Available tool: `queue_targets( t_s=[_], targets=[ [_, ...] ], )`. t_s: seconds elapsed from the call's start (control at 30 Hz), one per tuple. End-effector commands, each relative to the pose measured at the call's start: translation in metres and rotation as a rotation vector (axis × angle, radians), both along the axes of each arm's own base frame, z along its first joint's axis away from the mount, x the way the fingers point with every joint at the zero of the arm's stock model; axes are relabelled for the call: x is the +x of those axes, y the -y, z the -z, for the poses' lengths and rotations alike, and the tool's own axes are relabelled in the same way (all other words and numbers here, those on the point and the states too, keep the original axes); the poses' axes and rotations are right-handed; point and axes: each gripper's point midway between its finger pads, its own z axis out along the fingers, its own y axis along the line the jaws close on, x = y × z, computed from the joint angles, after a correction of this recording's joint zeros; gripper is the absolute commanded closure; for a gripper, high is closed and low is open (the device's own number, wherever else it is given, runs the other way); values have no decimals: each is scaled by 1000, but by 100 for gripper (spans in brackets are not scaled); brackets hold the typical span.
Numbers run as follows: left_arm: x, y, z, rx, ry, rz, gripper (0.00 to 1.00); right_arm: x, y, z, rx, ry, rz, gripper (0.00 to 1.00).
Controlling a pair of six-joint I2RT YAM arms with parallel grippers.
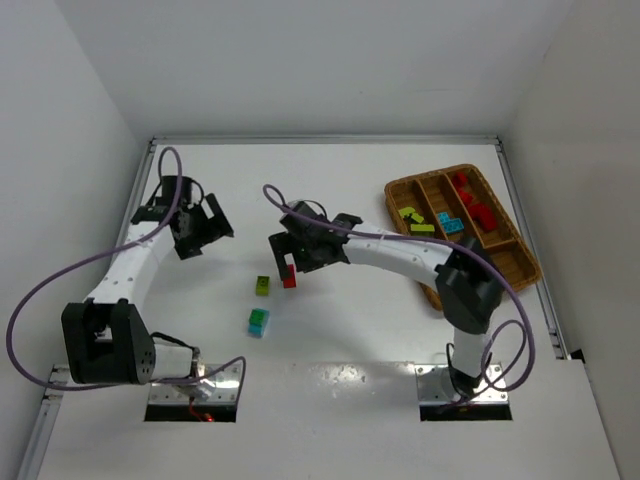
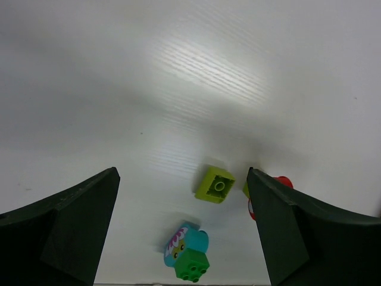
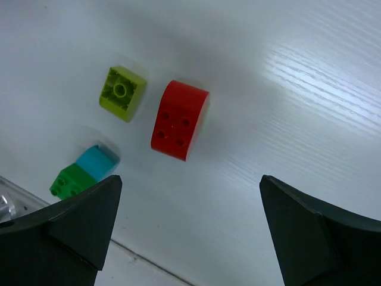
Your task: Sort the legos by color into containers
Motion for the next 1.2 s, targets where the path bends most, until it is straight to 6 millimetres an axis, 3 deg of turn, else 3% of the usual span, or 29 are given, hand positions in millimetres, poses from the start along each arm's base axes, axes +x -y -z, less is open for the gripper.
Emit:
queue_targets(
  t_s=[0.0,0.13,0.33,0.43,0.47,0.53,0.57,0.7,0.73,0.8,0.83,0.87,0.9,0.93,0.97,1.0,1.03,1.17],
  targets=[
    [-3,-13,-4,-58,32,-48,5,17,-26,-1,66,6,33,0],
    [-6,-24,-4,-72,34,-66,5,17,-41,17,53,-24,12,1],
    [-8,-27,1,-93,27,-65,5,21,-52,40,31,-51,33,19],
    [-7,-25,-3,-99,45,-59,5,22,-51,47,13,-57,48,36],
    [-6,-28,-3,-99,46,-69,5,23,-49,49,-6,-59,54,47],
    [-5,-30,-12,-88,85,-73,5,24,-45,50,-22,-52,64,56],
    [-5,-30,-12,-88,85,-73,5,28,-43,44,-11,-44,73,66],
    [-2,-17,-16,-109,99,-7,5,28,-23,40,-14,-69,83,91],
    [0,-9,-18,-126,109,21,5,36,-18,16,47,-43,72,92],
    [3,16,-27,-173,156,147,5,29,-13,4,183,-68,24,94],
    [4,29,-33,-207,180,208,5,34,11,9,216,-93,41,94],
    [3,42,-43,-241,221,273,5,31,3,-34,386,-68,-34,94],
    [-2,71,-61,-339,288,410,5,31,9,-48,454,-66,-59,94],
    [-5,85,-72,-394,322,483,5,32,17,-60,511,-62,-77,94],
    [-11,100,-80,-455,347,562,5,29,33,-67,582,-101,-103,94],
    [-14,116,-98,-502,411,644,5,30,40,-93,648,-55,-137,94],
    [-31,132,-112,-583,435,748,5,27,47,-98,678,-63,-153,94],
    [-62,166,-150,-701,528,995,5,13,70,-152,830,-24,-295,96]
  ],
)
